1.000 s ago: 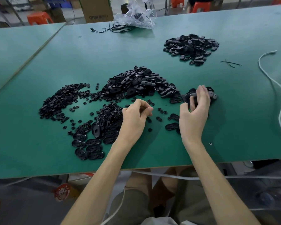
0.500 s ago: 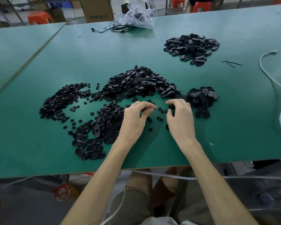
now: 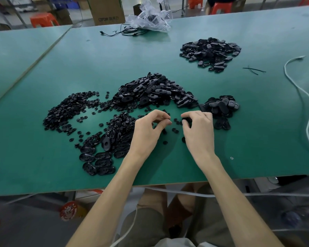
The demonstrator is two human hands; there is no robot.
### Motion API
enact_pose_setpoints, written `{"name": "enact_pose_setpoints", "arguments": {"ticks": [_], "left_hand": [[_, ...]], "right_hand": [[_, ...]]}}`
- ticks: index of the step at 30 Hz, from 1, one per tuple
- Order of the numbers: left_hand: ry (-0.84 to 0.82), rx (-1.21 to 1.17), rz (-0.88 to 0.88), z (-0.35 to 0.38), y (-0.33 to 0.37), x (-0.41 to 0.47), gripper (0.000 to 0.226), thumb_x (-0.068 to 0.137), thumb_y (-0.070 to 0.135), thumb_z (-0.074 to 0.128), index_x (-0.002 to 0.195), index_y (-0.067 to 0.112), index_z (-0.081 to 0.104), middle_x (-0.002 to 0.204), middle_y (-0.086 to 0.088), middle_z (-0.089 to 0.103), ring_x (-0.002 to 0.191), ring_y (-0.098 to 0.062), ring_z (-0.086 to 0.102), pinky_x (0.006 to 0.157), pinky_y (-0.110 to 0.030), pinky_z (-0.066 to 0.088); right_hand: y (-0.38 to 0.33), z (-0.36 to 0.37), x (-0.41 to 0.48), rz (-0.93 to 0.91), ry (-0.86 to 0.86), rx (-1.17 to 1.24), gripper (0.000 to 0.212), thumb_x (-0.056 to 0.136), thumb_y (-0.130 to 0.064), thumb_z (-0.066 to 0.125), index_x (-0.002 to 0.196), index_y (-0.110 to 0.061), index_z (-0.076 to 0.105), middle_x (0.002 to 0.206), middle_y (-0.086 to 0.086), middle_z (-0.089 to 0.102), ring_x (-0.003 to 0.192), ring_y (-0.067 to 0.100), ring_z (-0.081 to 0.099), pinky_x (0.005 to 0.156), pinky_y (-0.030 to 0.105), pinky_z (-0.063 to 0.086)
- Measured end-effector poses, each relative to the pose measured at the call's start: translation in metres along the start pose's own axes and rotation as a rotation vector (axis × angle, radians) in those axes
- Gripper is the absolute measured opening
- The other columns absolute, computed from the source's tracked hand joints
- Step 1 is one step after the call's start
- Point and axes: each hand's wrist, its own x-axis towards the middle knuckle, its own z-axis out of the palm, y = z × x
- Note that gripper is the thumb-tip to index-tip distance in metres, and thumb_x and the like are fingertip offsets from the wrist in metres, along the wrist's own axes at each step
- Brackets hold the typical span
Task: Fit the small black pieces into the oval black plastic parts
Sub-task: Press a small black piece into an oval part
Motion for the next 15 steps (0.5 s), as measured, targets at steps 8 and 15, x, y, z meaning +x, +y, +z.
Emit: {"name": "enact_pose_setpoints", "arguments": {"ticks": [8, 15], "left_hand": [[0.008, 0.018, 0.002, -0.001, -0.0022, 0.001, 0.007, 0.095, 0.017, 0.075, 0.096, 0.024, 0.074, 0.095, 0.016, 0.074, 0.091, 0.0, 0.065, 0.078, -0.008, 0.041], [-0.054, -0.004, 0.029, -0.0014, 0.0, -0.0002, 0.017, 0.092, 0.018, 0.078, 0.102, 0.031, 0.074, 0.092, 0.021, 0.074, 0.09, 0.0, 0.067, 0.079, -0.011, 0.045]], "right_hand": [[-0.0003, -0.0062, 0.0021, 0.116, 0.088, 0.296, 0.019, 0.106, -0.016, 0.059, 0.113, -0.017, 0.076, 0.102, -0.004, 0.072, 0.104, 0.022, 0.062, 0.09, 0.037, 0.051], [-0.0016, -0.0089, 0.0024, 0.12, 0.151, 0.437, 0.018, 0.105, -0.015, 0.06, 0.112, -0.017, 0.076, 0.096, -0.009, 0.074, 0.09, 0.006, 0.067, 0.078, 0.013, 0.048]]}}
